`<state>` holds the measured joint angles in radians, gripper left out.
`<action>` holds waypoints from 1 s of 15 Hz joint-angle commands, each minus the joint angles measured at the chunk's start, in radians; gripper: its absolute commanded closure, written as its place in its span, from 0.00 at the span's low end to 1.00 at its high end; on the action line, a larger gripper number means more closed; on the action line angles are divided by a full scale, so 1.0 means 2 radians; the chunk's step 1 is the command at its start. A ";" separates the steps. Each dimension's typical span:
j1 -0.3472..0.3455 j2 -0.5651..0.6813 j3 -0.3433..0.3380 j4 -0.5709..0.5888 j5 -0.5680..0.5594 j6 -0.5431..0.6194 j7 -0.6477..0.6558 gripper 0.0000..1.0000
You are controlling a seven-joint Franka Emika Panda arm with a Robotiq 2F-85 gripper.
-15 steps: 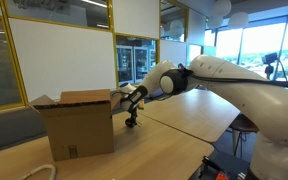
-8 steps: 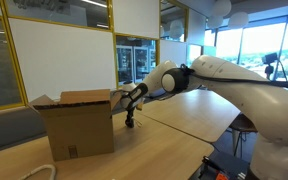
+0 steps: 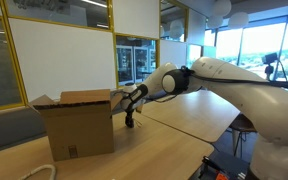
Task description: Put the objects on the table into the box.
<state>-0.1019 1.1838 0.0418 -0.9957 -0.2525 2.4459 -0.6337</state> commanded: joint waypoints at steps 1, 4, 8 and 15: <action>-0.006 0.018 0.007 0.025 0.012 0.011 -0.017 0.00; -0.006 0.020 0.007 0.024 0.012 0.014 -0.017 0.34; -0.008 0.020 0.008 0.025 0.013 0.012 -0.019 0.66; -0.009 -0.005 0.003 -0.001 0.010 0.001 -0.013 0.86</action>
<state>-0.1097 1.1990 0.0444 -0.9914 -0.2506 2.4597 -0.6369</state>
